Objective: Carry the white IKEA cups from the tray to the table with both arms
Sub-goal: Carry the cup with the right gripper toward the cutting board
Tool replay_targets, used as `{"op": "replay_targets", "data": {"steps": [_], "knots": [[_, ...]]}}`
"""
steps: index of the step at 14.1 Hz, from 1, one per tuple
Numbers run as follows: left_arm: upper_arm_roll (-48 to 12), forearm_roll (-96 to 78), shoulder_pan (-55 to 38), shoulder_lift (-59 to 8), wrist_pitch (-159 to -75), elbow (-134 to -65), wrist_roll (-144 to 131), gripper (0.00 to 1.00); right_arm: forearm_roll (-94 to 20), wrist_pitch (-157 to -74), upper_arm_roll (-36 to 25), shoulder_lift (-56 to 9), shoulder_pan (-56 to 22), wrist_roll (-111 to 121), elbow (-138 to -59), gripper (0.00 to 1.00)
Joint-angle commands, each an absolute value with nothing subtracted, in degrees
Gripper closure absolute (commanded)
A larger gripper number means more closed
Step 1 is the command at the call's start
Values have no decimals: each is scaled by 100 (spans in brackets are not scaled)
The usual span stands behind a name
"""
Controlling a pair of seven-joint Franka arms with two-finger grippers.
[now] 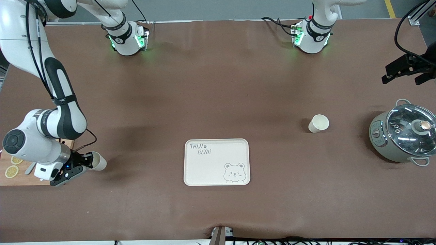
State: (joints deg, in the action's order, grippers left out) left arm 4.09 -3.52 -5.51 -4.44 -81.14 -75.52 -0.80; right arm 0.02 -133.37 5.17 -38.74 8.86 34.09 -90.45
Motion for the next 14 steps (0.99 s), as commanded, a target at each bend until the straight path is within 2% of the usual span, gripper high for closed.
{"op": "replay_targets", "data": {"steps": [1, 5, 10, 11, 12, 13, 14], "knots": [[492, -431, -519, -404, -8586, -7629, 44, 0, -96, -13666, 580, -3911, 879, 3349, -9219, 100], [492, -309, -448, -676, -8868, -7638, 597, 0, -149, -13860, 580, -4078, 818, 3323, -9211, 100], [475, -246, -466, -686, -8868, -7603, 738, 0, -149, -13869, 580, -4148, 765, 3182, -9176, 100], [475, -237, -457, -686, -8868, -7603, 747, 0, -149, -13860, 580, -4148, 756, 3182, -9167, 80], [475, -237, -457, -686, -8868, -7603, 747, 0, -149, -13843, 580, -4148, 756, 3173, -9141, 35], [475, -237, -474, -694, -8868, -7603, 747, 0, -149, -13834, 580, -4148, 756, 3164, -9132, 0], [475, -237, -475, -694, -8868, -7611, 747, 0, -158, -13799, 580, -4131, 765, 3155, -9114, 0]]}}
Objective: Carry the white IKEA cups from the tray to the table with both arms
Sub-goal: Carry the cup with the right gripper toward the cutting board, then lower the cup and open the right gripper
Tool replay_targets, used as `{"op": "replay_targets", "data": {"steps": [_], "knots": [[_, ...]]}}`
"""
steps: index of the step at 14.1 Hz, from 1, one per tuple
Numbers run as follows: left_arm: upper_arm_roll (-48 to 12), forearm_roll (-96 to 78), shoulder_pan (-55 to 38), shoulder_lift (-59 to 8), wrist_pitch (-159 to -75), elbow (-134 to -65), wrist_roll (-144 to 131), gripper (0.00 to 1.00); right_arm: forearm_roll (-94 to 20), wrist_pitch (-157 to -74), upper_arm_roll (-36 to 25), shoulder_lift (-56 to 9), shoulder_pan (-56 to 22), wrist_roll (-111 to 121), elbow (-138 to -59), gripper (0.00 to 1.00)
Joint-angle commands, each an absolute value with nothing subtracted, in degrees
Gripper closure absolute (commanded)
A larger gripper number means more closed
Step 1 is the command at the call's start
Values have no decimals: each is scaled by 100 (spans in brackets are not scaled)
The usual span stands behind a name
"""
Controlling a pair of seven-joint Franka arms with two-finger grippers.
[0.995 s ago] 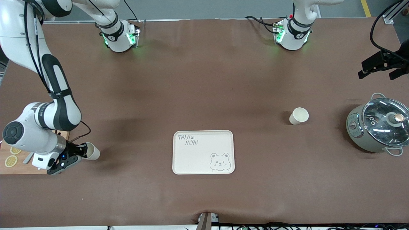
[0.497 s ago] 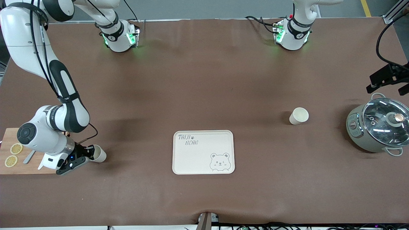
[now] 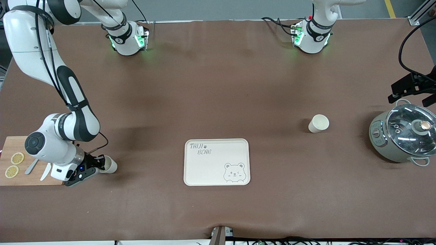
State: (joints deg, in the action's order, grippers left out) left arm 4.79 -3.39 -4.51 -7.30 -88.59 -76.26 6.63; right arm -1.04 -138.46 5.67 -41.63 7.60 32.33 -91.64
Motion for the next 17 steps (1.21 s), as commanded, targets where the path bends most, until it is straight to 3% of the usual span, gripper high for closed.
{"op": "replay_targets", "data": {"steps": [1, 3, 7, 14, 17], "knots": [[466, -237, -483, -694, -8868, -7611, 747, 0, -158, -13755, 589, -4113, 773, 3147, -9010, 0], [466, -237, -527, -694, -8859, -7620, 721, 0, -167, -13161, 606, -3956, 730, 2701, -8773, 0], [440, -229, -554, -712, -8859, -7629, 703, 0, -70, -11193, 580, -3210, 527, 1794, -8061, 0], [238, 368, -563, -747, -8324, -7699, 887, 0, -53, -9021, 571, -1479, 519, 959, -8191, 0], [202, 404, -563, -773, -8323, -7699, 888, 0, -53, -8921, 536, -487, 615, 940, -8944, 0]]}}
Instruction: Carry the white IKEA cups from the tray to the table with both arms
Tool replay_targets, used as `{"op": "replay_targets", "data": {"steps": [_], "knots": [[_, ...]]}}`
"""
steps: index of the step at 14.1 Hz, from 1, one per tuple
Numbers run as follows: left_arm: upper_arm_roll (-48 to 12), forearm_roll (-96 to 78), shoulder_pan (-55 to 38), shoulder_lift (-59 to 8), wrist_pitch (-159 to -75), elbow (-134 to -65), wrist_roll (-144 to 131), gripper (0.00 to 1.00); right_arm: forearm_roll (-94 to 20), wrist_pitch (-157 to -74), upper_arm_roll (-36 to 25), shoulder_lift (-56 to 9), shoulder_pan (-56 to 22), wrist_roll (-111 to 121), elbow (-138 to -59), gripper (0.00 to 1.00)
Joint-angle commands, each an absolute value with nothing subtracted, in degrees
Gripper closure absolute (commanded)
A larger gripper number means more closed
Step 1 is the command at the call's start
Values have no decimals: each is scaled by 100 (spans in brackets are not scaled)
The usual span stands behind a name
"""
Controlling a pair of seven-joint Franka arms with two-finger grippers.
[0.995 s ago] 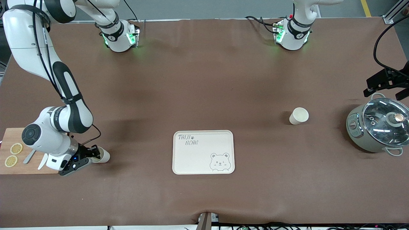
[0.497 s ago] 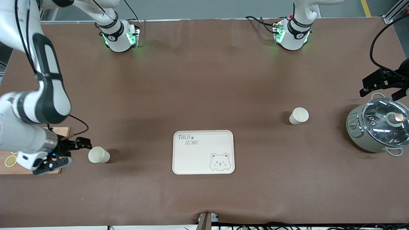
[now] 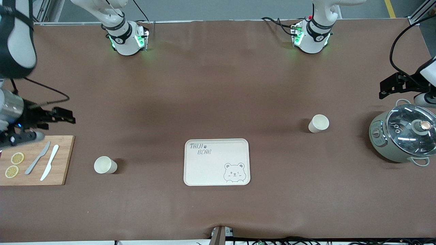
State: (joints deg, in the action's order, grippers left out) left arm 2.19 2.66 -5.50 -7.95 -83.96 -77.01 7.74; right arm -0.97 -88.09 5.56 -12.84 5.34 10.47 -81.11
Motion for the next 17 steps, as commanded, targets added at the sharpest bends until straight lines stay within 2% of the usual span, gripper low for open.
{"op": "replay_targets", "data": {"steps": [1, 3, 9, 17], "knots": [[193, 404, -554, -773, -8323, -7699, 888, 0, -53, -8930, 536, -179, 667, 932, -9200, 0], [193, 396, -562, -773, -8332, -7699, 888, 0, -9, -8938, 536, 253, 712, 914, -9500, 0], [193, 396, -563, -809, -8332, -7690, 896, 0, 0, -8912, 545, 966, 773, 395, -9975, 0], [193, 378, -571, -861, -8341, -7682, 861, 0, 105, -8675, 554, 1037, 773, 439, -9703, 0]]}}
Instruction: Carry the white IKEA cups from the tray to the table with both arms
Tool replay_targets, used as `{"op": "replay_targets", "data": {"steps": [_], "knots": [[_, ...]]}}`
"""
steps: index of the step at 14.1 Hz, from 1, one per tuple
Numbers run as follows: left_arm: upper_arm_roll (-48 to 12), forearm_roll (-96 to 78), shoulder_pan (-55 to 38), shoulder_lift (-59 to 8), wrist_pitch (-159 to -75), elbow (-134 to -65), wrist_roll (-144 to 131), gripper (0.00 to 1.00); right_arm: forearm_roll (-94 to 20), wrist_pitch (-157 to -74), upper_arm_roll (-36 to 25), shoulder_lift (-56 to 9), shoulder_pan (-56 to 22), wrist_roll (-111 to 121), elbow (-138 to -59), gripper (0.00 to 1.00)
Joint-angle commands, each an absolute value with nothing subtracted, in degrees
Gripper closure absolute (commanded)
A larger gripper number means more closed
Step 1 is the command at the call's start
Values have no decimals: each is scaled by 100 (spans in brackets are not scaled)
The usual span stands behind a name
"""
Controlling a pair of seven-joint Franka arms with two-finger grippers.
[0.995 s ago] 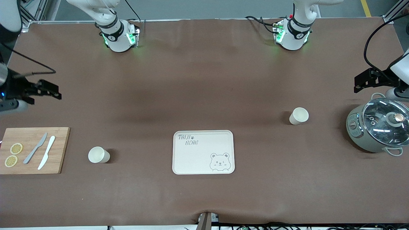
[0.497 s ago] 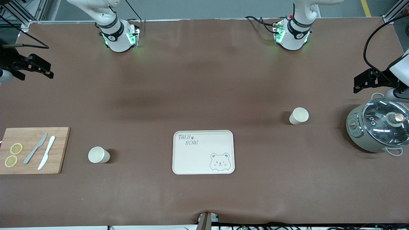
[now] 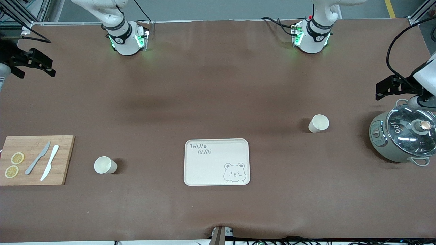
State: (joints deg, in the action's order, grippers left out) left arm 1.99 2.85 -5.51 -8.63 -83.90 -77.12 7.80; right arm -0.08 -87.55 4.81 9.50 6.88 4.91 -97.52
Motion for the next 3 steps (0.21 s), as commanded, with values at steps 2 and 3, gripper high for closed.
{"op": "replay_targets", "data": {"steps": [2, 3], "knots": [[193, 378, -571, -861, -8350, -7682, 861, 0, 105, -8675, 545, 1028, 782, 439, -9677, 0], [193, 378, -571, -861, -8350, -7682, 861, 0, 97, -8675, 545, 1028, 782, 431, -9668, 0]]}}
